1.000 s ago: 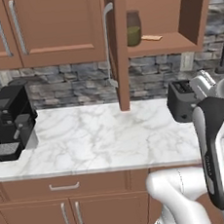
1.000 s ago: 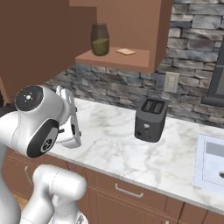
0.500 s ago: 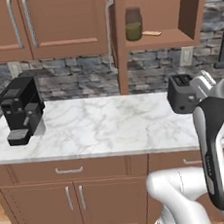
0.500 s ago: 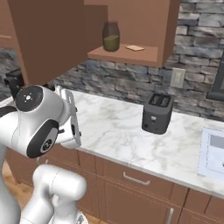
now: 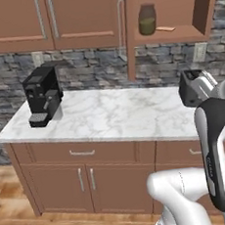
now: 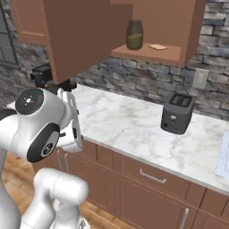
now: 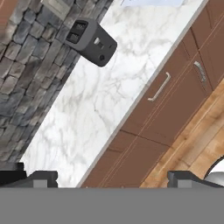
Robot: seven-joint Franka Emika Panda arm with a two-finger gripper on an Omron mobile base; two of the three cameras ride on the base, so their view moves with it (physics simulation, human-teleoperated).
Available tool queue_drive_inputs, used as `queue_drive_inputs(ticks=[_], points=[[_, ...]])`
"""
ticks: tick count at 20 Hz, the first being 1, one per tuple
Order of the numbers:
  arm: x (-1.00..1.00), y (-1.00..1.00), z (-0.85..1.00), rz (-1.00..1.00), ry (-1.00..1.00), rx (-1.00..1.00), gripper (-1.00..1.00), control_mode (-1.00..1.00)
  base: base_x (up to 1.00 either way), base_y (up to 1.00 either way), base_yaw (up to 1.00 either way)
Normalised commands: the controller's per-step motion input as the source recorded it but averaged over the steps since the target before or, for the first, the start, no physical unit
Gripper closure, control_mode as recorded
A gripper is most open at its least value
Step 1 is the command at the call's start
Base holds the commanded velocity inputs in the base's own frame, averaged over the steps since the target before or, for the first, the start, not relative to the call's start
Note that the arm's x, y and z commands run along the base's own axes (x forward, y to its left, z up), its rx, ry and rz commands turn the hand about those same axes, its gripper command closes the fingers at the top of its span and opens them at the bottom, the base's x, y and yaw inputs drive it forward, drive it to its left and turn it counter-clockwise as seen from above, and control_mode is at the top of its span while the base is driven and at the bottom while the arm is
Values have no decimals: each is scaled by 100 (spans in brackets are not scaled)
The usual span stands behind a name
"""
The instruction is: Pick the jar and jar from the dining table and place them in the open cabinet. Close the cabinet after placing the objects.
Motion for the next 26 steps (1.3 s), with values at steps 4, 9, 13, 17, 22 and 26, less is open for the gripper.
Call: queue_drive_inputs(ticks=[4, 9, 13, 17, 22, 26], points=[[0, 0, 0, 0, 0, 0, -100, 100, -45, 0, 27], [0, 0, 0, 0, 0, 0, -100, 100, -49, 0, 29], [0, 0, 0, 0, 0, 0, -100, 100, -40, 0, 33], [0, 0, 0, 0, 0, 0, -100, 100, -33, 0, 35], [0, 0, 0, 0, 0, 0, -100, 100, -31, 0, 37], [0, 0, 0, 0, 0, 0, -100, 100, -24, 0, 38]])
